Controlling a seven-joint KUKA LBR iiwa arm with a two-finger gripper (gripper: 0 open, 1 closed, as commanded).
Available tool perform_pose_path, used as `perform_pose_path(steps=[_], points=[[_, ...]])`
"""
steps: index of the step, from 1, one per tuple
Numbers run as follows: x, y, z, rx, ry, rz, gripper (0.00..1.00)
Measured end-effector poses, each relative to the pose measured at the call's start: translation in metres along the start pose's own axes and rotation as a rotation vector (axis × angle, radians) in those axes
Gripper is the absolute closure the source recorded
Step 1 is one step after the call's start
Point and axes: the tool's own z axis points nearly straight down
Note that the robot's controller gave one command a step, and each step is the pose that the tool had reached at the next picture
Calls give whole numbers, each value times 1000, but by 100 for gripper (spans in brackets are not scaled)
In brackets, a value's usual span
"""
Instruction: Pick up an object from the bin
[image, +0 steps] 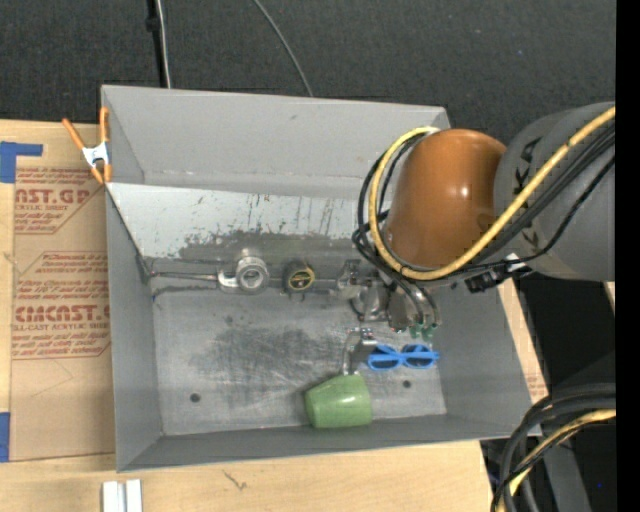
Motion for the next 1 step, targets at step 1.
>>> perform_pose_path(steps=[1], points=[[-54, -39, 129, -1, -6, -187, 0]])
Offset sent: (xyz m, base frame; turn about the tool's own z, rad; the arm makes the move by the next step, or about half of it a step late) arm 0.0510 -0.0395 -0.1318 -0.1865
